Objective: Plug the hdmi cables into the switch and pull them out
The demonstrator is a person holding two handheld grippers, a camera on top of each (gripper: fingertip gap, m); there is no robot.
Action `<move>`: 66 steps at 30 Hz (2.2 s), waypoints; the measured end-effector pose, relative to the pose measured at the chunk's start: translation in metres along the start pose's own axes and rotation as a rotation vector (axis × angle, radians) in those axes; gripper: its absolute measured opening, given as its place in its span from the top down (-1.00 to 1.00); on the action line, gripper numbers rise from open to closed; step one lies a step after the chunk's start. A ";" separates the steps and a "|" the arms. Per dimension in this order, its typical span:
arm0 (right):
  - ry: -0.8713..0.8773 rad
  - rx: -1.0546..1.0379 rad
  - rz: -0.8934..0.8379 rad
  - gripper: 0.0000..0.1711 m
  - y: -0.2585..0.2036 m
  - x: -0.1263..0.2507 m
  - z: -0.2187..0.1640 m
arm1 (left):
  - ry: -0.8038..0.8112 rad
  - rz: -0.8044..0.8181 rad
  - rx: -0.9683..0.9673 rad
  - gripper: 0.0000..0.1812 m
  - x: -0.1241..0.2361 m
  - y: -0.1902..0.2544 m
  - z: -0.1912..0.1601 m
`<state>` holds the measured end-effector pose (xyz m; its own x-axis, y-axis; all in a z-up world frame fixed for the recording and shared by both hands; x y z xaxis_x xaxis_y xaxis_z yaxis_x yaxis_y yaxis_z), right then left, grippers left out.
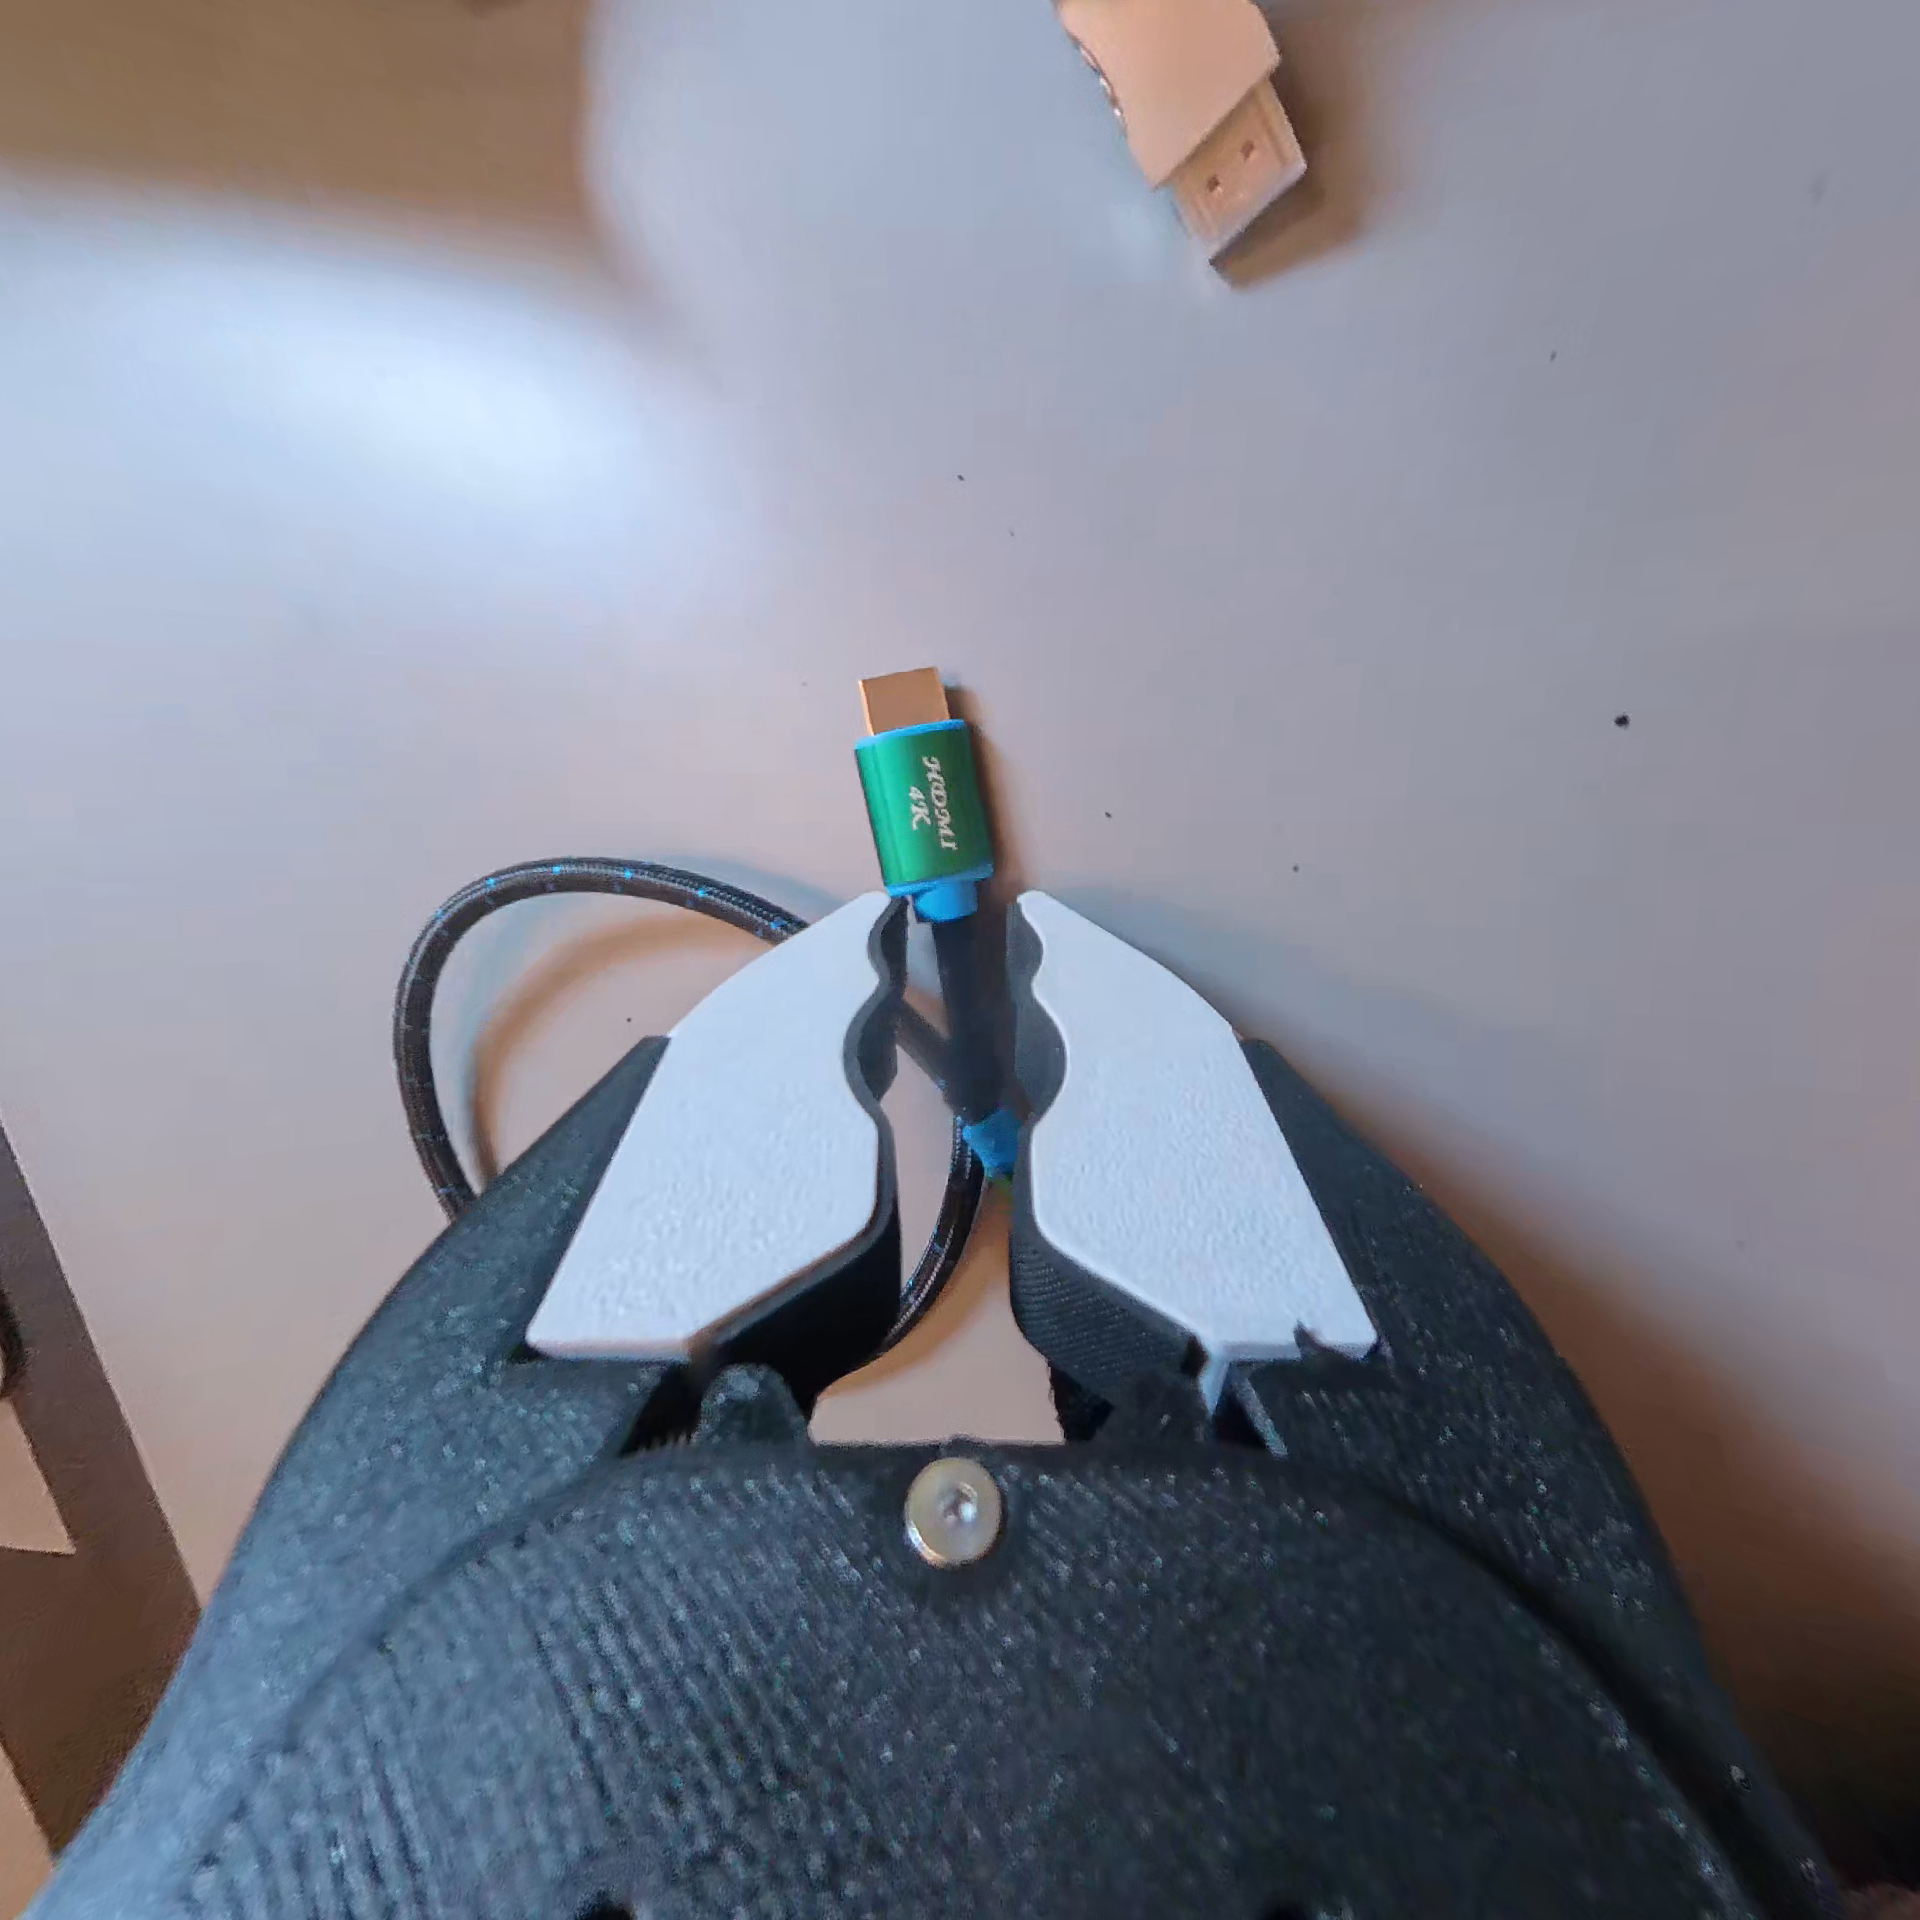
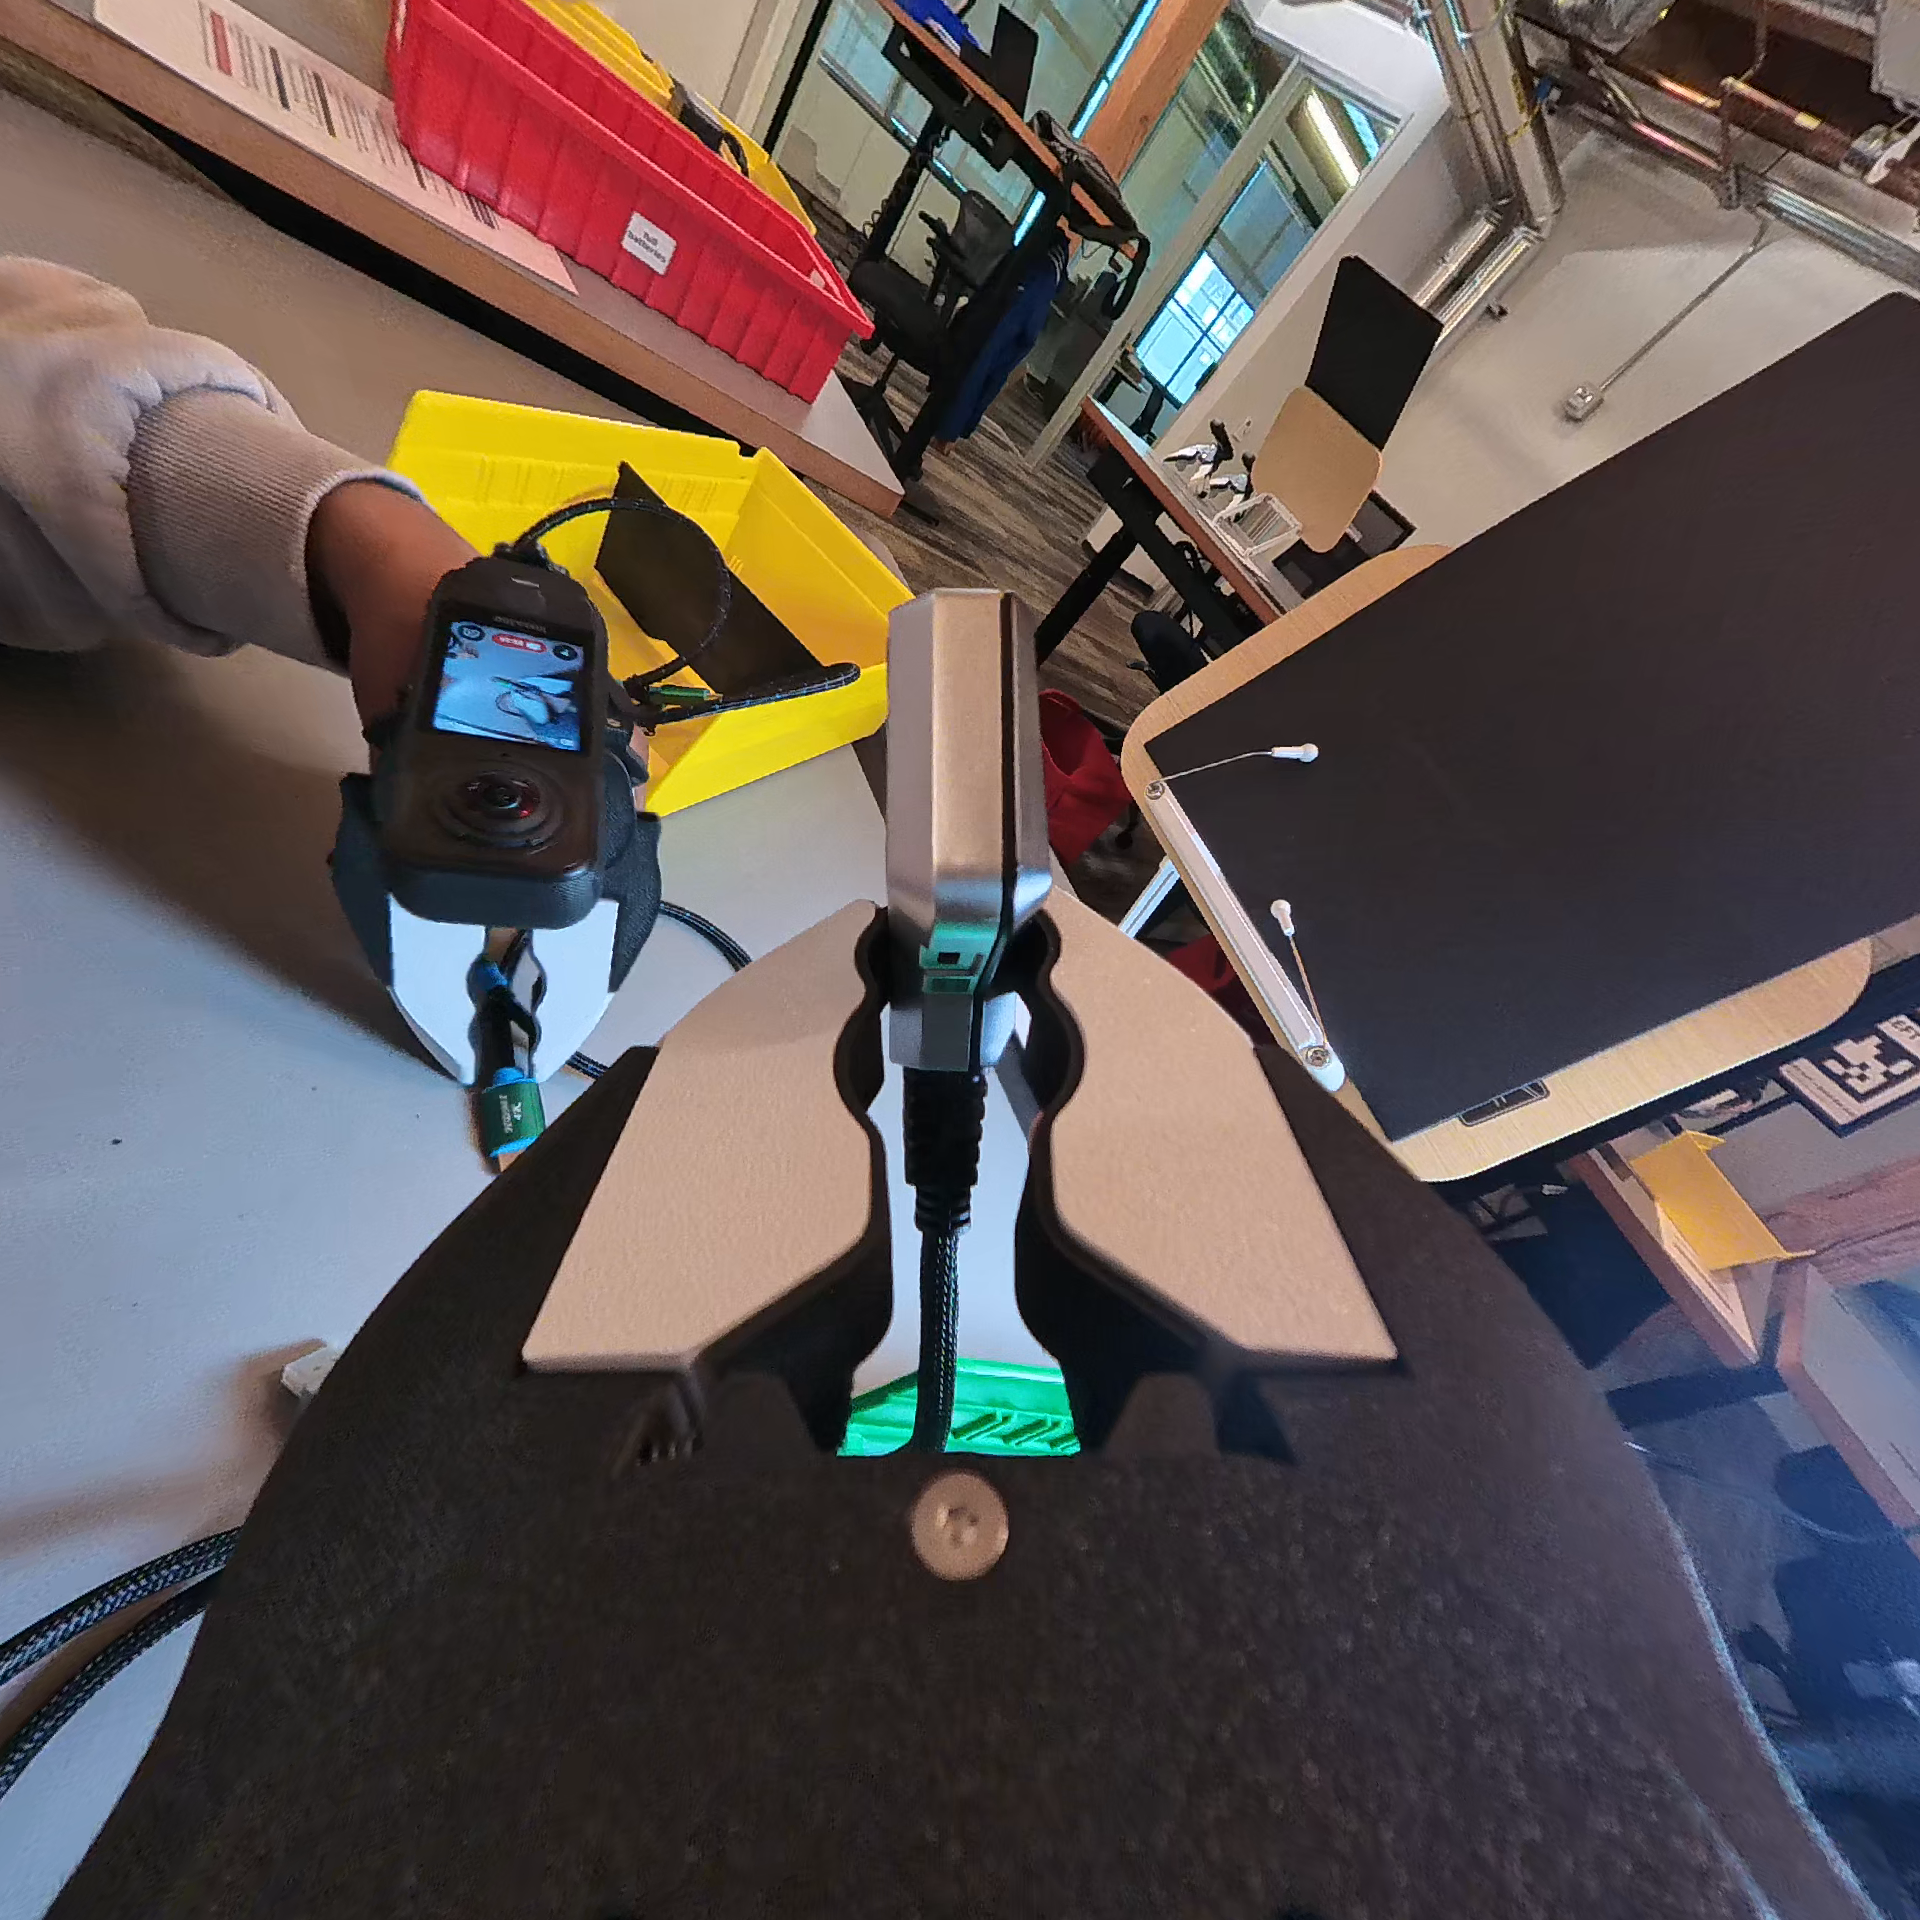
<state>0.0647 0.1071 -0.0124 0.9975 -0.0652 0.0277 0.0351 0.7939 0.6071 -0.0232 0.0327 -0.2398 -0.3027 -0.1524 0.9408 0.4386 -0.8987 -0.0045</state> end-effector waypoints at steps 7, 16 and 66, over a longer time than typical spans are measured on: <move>-0.029 0.047 -0.005 0.73 -0.003 -0.003 -0.007 | 0.063 0.008 0.101 0.88 0.000 -0.013 0.003; -0.106 0.265 0.009 0.73 -0.025 -0.022 -0.033 | 0.516 -0.031 0.291 0.88 0.105 -0.018 0.004; -0.050 0.685 -0.047 0.74 -0.097 -0.065 -0.079 | 0.282 -0.309 0.348 0.88 0.063 0.011 -0.038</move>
<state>0.0012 0.0817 -0.1356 0.9913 -0.1310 0.0151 0.0155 0.2295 0.9732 -0.0696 -0.0022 -0.1934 -0.6562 -0.0501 0.7529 0.5327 -0.7375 0.4152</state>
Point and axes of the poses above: each gripper's, where its closed fingertips meet, x back along the fingers, z out of its top, y = z × x across the jaws, the point moved 2 cm from there along x, back along the fingers, and after that the axes turned 13 degrees about -z, right-handed, at the moved point
